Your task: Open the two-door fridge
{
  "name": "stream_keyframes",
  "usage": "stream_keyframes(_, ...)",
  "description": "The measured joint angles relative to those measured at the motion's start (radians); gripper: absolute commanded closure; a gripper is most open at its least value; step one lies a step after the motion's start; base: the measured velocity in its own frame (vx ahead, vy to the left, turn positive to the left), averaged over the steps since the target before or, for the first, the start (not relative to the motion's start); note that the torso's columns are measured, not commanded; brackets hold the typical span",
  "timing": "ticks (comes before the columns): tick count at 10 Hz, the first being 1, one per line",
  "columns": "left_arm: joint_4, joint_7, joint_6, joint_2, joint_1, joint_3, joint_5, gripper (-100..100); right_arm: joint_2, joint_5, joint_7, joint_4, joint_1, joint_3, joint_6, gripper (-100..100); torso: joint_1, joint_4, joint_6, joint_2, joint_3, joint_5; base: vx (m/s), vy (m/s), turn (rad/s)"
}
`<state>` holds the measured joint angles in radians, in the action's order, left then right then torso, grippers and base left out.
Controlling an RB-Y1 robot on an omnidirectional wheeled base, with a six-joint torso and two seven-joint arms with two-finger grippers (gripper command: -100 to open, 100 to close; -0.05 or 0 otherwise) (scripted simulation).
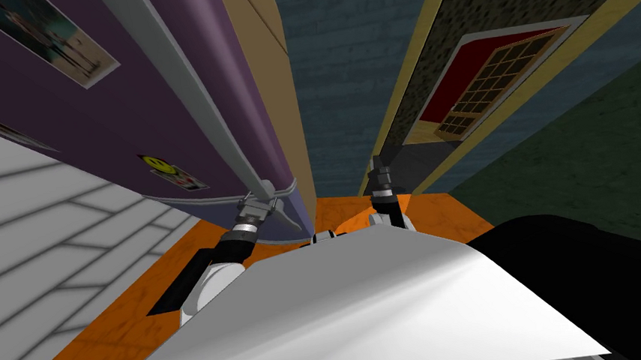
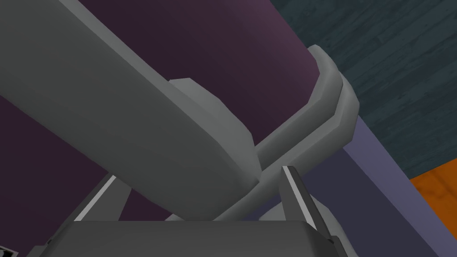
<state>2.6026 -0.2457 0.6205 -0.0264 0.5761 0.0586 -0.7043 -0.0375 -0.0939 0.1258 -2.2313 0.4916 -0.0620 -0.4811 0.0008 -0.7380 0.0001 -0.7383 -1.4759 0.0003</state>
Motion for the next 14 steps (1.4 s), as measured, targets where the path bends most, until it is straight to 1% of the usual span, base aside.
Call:
stream_keyframes(1,-0.013,-0.003,0.010,-0.003,-0.025,0.011,0.006,-100,0.000,0.000,0.000,0.000,0.000,0.000,0.000,0,-0.001,0.000,0.000,-0.001,0.001,-0.001,-0.038,-0.028,-0.020)
stream_keyframes(4,-0.062,-0.022,0.048,-0.001,-0.116,0.067,0.012,-100,0.000,0.000,0.000,0.000,0.000,0.000,0.000,0,-0.001,0.000,0.000,0.001,0.000,0.000,-0.030,-0.030,-0.021)
stream_keyframes(7,-0.115,-0.038,0.085,-0.005,-0.213,0.116,0.027,-100,0.000,0.000,0.000,0.000,0.000,0.000,0.000,0,-0.001,0.000,0.000,0.000,0.000,0.000,-0.037,-0.024,-0.022)
stream_keyframes(9,-0.140,-0.050,0.110,-0.004,-0.265,0.151,0.029,-100,0.000,0.000,0.000,0.000,0.000,0.000,0.000,0,-0.001,0.000,0.000,0.000,0.000,0.000,-0.020,-0.019,-0.011)
stream_keyframes(10,-0.142,-0.050,0.112,-0.004,-0.267,0.153,0.029,100,0.000,0.000,0.000,0.000,0.000,0.000,0.000,0,-0.001,0.000,0.000,0.001,-0.001,0.000,0.032,0.024,0.054)
stream_keyframes(11,-0.127,-0.048,0.101,-0.004,-0.247,0.143,0.029,100,0.000,0.000,0.000,0.000,0.000,0.000,0.000,0,-0.002,0.002,0.001,0.002,0.000,0.000,0.047,0.032,0.023)
stream_keyframes(14,-0.078,-0.034,0.066,0.000,-0.165,0.095,0.015,100,0.000,0.000,0.000,0.000,0.000,0.000,0.000,0,-0.003,0.002,0.001,0.001,0.000,0.000,0.031,0.027,0.014)
